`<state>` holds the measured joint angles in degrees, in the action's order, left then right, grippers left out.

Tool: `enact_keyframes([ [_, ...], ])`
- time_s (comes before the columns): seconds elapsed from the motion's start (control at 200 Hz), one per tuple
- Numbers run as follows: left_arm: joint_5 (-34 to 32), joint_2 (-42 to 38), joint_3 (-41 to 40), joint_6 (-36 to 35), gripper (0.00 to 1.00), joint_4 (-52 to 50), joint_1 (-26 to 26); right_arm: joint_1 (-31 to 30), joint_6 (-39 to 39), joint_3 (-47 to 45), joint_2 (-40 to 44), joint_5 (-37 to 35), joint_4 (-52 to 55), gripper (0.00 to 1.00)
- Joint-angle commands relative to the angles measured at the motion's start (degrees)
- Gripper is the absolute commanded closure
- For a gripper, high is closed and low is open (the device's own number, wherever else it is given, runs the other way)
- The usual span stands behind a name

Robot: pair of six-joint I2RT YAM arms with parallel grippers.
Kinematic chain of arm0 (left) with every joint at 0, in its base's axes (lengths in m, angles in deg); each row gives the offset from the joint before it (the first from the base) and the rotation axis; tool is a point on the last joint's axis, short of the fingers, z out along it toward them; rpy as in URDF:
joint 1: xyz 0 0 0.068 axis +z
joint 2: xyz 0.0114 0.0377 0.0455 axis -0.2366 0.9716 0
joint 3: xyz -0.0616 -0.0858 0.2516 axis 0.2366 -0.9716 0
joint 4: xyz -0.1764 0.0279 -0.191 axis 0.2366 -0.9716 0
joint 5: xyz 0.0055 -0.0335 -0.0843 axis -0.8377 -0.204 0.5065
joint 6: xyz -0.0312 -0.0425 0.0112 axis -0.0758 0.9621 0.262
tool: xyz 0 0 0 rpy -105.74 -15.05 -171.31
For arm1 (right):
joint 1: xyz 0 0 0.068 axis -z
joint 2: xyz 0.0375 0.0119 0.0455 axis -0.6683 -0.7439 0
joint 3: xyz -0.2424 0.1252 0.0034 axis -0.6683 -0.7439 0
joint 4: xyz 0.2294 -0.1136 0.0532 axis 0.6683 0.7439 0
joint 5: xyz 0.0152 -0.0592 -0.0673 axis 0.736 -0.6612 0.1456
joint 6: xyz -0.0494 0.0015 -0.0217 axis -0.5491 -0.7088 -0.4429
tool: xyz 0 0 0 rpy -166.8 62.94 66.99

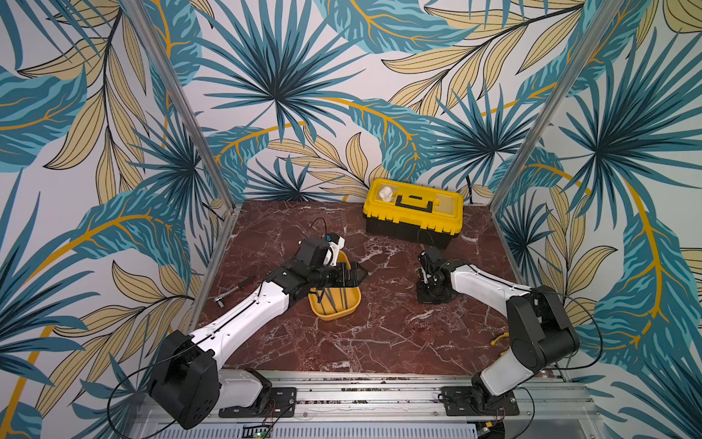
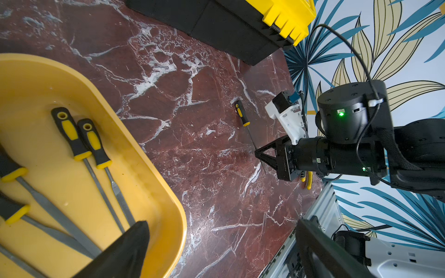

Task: Take the file tool out of the storage box
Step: Place the file tool at the center of the board.

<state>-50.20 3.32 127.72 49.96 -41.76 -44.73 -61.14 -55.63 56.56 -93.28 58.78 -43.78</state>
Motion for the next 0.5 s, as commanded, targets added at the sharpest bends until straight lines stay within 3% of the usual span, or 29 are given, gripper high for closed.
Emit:
enact_keyframes([
  [0.0,0.21,0.06,-1.1,-0.21,0.0,1.53,-0.14,0.13,0.4,0.57,-0.96,0.79,1.83,0.97],
  [0.245,0.16,0.43,-1.01,0.05,0.0,1.37,-0.09,0.13,1.34,0.63,-2.4,0.83,1.87,0.95],
  [0.491,-0.42,1.11,-0.69,1.14,0.0,0.85,-0.12,0.13,1.66,0.43,-2.66,0.71,2.11,0.87],
])
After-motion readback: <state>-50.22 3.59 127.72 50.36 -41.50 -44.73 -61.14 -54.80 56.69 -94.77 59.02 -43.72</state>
